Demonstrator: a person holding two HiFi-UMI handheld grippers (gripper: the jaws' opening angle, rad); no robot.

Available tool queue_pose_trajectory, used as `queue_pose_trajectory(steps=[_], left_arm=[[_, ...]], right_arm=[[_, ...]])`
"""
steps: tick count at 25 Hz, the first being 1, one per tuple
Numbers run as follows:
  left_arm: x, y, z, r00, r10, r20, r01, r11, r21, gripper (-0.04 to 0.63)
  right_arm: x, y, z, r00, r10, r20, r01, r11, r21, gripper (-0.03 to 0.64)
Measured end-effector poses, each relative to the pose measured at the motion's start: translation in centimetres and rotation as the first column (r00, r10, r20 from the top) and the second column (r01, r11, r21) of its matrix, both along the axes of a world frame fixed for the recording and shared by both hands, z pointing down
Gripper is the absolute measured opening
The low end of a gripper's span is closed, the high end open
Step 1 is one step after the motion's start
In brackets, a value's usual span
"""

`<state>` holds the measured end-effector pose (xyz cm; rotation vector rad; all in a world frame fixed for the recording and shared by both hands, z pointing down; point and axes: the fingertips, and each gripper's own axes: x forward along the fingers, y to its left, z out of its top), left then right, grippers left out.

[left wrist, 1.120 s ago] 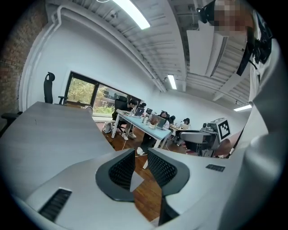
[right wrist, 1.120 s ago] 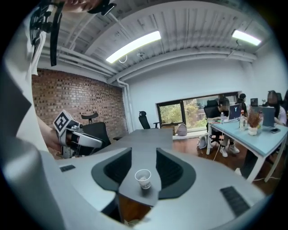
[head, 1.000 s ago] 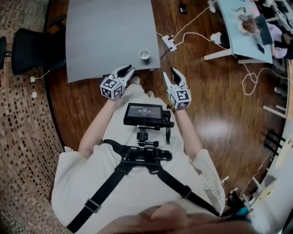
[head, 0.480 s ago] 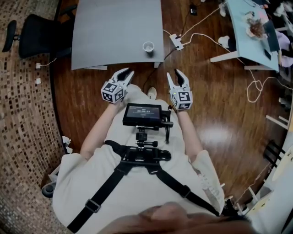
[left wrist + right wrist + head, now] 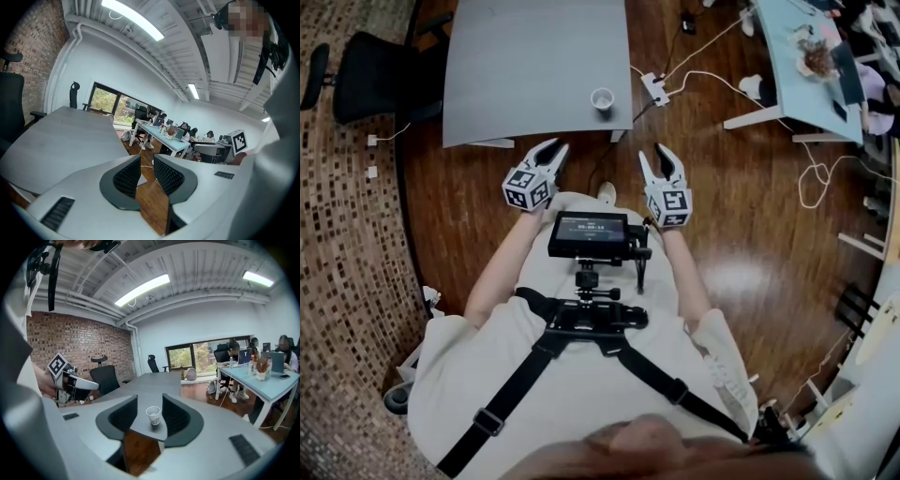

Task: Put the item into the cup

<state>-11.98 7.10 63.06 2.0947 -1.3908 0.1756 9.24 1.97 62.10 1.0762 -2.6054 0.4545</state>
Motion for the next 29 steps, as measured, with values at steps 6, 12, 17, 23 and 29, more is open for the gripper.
queue_pose_trajectory(steps=[6,12,17,23,29], left_arm=[[-3.3,2.2,0.1,1.000,0.026,-0.004,-0.026,1.000,0.010,0.071],[-4.6,1.6,0.4,1.000,0.013,0.009,-0.013,1.000,0.001,0.071],[-4.7,1.7,0.6,1.000,0.015,0.010,-0.015,1.000,-0.013,0.071],[-4.7,2.1,1.1,1.000,0.010,0.002,-0.010,1.000,-0.026,0.071],[-3.3,2.4,1.4,0.995,0.039,-0.089,-0.044,0.998,-0.048,0.062]], right_arm=[[-2.5,1.8,0.3,0.998,0.042,-0.050,-0.042,0.999,-0.004,0.176],[-2.7,1.6,0.5,0.996,0.068,-0.052,-0.068,0.998,-0.002,0.176],[-3.2,1.8,1.0,0.998,0.043,-0.054,-0.043,0.999,-0.008,0.176],[-3.8,2.4,1.3,0.997,0.003,-0.082,-0.004,1.000,-0.015,0.176],[-4.5,2.6,1.0,0.996,-0.032,-0.080,0.032,0.999,-0.003,0.176]])
